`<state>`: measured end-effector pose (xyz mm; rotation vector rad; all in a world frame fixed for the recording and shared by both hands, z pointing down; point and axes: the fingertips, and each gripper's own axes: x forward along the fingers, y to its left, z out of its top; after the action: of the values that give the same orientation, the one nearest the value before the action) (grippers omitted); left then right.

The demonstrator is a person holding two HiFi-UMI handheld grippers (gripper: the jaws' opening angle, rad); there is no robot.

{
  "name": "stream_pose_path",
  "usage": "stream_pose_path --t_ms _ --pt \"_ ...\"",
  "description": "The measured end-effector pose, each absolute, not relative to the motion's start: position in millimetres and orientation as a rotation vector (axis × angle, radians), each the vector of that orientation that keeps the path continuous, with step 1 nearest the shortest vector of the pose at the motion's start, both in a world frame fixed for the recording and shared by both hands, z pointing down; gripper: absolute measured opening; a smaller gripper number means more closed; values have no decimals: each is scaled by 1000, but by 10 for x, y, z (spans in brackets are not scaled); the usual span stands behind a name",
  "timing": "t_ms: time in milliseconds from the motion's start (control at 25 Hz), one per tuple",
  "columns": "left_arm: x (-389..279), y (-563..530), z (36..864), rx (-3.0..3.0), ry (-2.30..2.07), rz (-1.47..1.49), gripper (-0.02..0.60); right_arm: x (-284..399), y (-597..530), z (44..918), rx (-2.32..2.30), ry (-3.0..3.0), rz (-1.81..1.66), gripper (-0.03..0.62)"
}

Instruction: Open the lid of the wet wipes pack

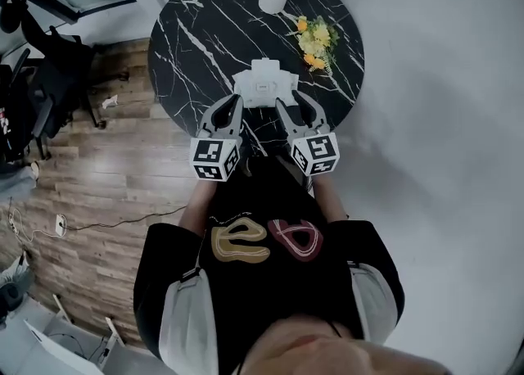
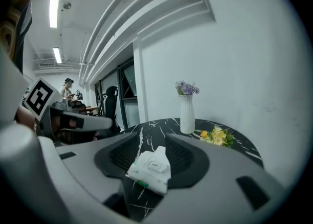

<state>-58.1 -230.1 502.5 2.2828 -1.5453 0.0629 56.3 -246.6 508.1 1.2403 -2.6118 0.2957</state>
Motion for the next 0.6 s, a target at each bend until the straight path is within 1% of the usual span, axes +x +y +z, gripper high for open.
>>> stream_pose_path --t_ms 160,400,600 --pt "-535 -2166 4998 2336 -1516 77 28 569 -2289 5066 1308 -2602 318 159" --pt "-468 -2025 4939 2391 -1481 63 28 583 -2118 5024 1387 -2567 285 64" --pt "-462 -1944 4908 2424 -1469 57 28 549 -2026 5093 1398 -2535 331 14"
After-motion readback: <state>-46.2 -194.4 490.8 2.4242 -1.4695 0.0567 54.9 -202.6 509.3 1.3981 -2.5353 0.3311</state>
